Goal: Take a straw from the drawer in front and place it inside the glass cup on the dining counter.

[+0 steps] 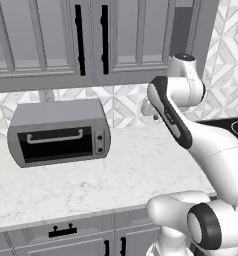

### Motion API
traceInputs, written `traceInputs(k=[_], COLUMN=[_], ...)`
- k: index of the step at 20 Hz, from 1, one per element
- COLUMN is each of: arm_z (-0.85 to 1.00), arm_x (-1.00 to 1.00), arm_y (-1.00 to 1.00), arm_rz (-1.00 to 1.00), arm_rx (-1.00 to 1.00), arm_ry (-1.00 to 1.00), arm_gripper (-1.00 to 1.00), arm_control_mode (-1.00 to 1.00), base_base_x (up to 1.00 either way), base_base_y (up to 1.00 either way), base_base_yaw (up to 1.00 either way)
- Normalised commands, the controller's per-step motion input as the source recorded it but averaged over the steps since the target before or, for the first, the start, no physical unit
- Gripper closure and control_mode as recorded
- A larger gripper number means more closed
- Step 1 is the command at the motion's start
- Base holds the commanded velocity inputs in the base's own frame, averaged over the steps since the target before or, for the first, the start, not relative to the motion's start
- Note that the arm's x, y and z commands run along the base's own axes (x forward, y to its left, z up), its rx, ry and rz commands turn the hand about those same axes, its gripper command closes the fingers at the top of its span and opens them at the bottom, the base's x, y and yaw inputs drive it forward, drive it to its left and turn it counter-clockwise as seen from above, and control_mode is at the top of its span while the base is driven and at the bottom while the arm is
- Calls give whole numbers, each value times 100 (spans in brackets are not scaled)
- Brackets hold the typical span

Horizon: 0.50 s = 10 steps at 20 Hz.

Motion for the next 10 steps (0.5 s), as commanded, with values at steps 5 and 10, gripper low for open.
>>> traceInputs(k=[5, 10], arm_z=[0, 0], arm_x=[0, 0], arm_y=[0, 0], arm_rz=[0, 0], arm_rx=[0, 0], arm_ry=[0, 0], arm_gripper=[-100, -100], arm_control_mode=[100, 100], base_base_x=[-28, -62], base_base_y=[0, 38], base_base_yaw=[0, -14])
